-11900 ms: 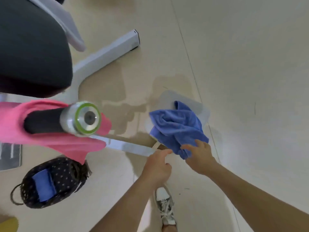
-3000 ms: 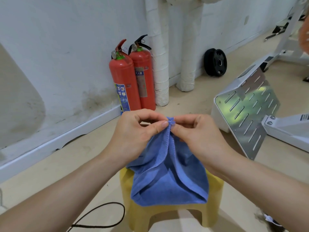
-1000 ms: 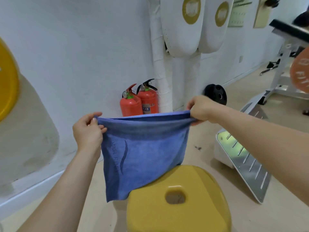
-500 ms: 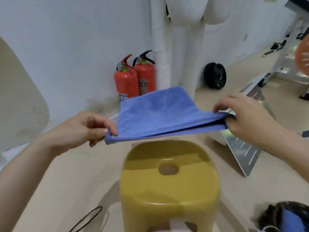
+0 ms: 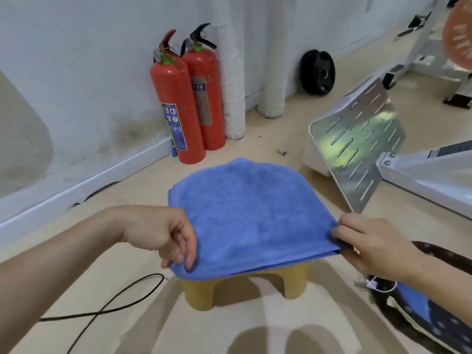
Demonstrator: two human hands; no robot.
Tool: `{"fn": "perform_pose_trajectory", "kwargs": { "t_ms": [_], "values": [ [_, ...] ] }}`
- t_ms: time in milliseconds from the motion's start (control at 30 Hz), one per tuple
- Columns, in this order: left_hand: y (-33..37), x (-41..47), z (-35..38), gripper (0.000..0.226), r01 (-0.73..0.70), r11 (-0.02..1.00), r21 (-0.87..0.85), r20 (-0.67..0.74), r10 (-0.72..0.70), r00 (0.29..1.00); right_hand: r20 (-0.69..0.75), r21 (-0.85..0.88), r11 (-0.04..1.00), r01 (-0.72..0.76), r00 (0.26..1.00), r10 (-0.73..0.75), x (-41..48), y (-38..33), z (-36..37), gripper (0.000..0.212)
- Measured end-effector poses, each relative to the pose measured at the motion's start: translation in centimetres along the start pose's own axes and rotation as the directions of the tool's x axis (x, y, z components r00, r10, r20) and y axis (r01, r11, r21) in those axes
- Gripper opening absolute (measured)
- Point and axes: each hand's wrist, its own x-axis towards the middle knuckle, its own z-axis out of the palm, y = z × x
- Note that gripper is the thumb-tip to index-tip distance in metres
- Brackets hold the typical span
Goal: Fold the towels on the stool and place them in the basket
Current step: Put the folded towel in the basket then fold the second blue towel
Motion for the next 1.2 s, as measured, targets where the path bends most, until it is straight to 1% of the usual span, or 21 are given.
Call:
{"fn": "perform_pose_trajectory", "kwargs": {
  "t_ms": [67,133,167,200,233,267,333,367,400,433,467,500,533,567,600,667,700,767,900,1067,1200],
  "values": [
    [0.1,0.7,1.0,0.033,0.017,0.998,0.061,0.104,-0.023,0.994,0.318,0.102,0.982,-0.161,0.94,0.122,0.3,-0.7,-0.8,0.013],
    [0.0,1.5,1.9,0.029,0.039,0.991,0.128,0.203,-0.065,0.977,0.731,0.182,0.895,-0.406,0.665,0.153,1.3,-1.0,-2.0,0.01],
    [0.0,1.8,2.2,0.025,0.055,0.987,0.149,0.251,-0.091,0.964,0.846,0.234,0.831,-0.504,0.527,0.082,2.1,-0.9,-2.8,0.011],
    [0.0,2.0,2.4,0.022,0.074,0.984,0.163,0.304,-0.121,0.945,0.893,0.28,0.766,-0.579,0.45,0.014,2.9,-0.7,-3.5,0.013],
    [0.1,2.0,2.4,0.019,0.087,0.982,0.169,0.359,-0.144,0.922,0.89,0.327,0.715,-0.618,0.456,-0.013,3.9,-0.4,-4.1,0.017],
    [0.2,2.0,2.2,0.018,0.094,0.981,0.167,0.405,-0.155,0.901,0.854,0.374,0.664,-0.647,0.52,0.026,5.0,0.2,-4.4,0.022],
    [0.2,1.3,1.2,0.018,0.08,0.99,0.118,0.408,-0.122,0.905,0.717,0.429,0.538,-0.726,0.636,0.286,7.6,1.8,-4.2,0.03],
    [0.0,0.8,0.5,0.017,0.065,0.996,0.056,0.315,-0.079,0.946,0.648,0.453,0.459,-0.764,0.636,0.419,8.9,2.8,-3.6,0.03],
    [-0.2,0.5,-0.3,0.015,0.047,0.998,-0.046,0.127,-0.041,0.991,0.617,0.467,0.384,-0.797,0.605,0.504,10.4,3.5,-3.0,0.029],
    [-0.8,0.3,-1.2,0.013,0.018,0.985,-0.171,-0.148,-0.044,0.988,0.629,0.458,0.328,-0.827,0.561,0.538,12.0,4.2,-2.3,0.029],
    [-1.7,0.4,-2.1,0.012,-0.024,0.959,-0.283,-0.448,-0.11,0.887,0.665,0.432,0.284,-0.856,0.515,0.541,13.4,4.6,-1.6,0.03],
    [-2.7,0.7,-2.8,0.013,-0.067,0.928,-0.367,-0.691,-0.224,0.687,0.698,0.411,0.239,-0.88,0.472,0.538,14.7,4.8,-0.7,0.032],
    [-4.0,1.2,-3.4,0.014,-0.069,0.905,-0.419,-0.812,-0.34,0.474,0.721,0.401,0.18,-0.898,0.43,0.543,15.7,4.8,0.2,0.035],
    [-5.0,1.7,-3.6,0.015,-0.023,0.877,-0.479,-0.827,-0.442,0.348,0.737,0.408,0.111,-0.906,0.399,0.546,16.6,4.6,1.0,0.036],
    [-5.9,2.3,-3.5,0.017,0.02,0.829,-0.56,-0.778,-0.533,0.332,0.742,0.426,0.047,-0.903,0.379,0.553,17.3,4.2,1.8,0.033],
    [-6.8,3.4,-2.8,0.034,0.072,0.697,-0.714,-0.588,-0.652,0.479,0.723,0.47,-0.026,-0.882,0.368,0.584,18.2,3.5,3.0,0.028],
    [-6.8,3.8,-2.5,0.039,0.063,0.645,-0.761,-0.514,-0.66,0.549,0.714,0.489,-0.046,-0.871,0.369,0.595,18.4,3.5,3.5,0.028],
    [-6.4,4.6,-2.7,0.036,-0.026,0.632,-0.775,-0.517,-0.609,0.602,0.717,0.53,-0.091,-0.843,0.389,0.578,18.6,3.5,3.8,0.02],
    [-5.9,5.5,-3.8,0.007,-0.276,0.626,-0.73,-0.651,-0.512,0.561,0.705,0.639,-0.207,-0.741,0.455,0.544,18.6,4.6,3.7,0.009],
    [-5.8,5.9,-4.8,0.009,-0.47,0.504,-0.725,-0.686,-0.461,0.563,0.654,0.715,-0.2,-0.67,0.541,0.529,18.2,5.1,3.4,0.019],
    [-5.9,6.5,-5.2,0.021,-0.466,0.59,-0.659,-0.752,-0.507,0.421,0.655,0.719,-0.137,-0.681,0.599,0.459,17.8,5.6,2.7,0.039]
  ]
}}
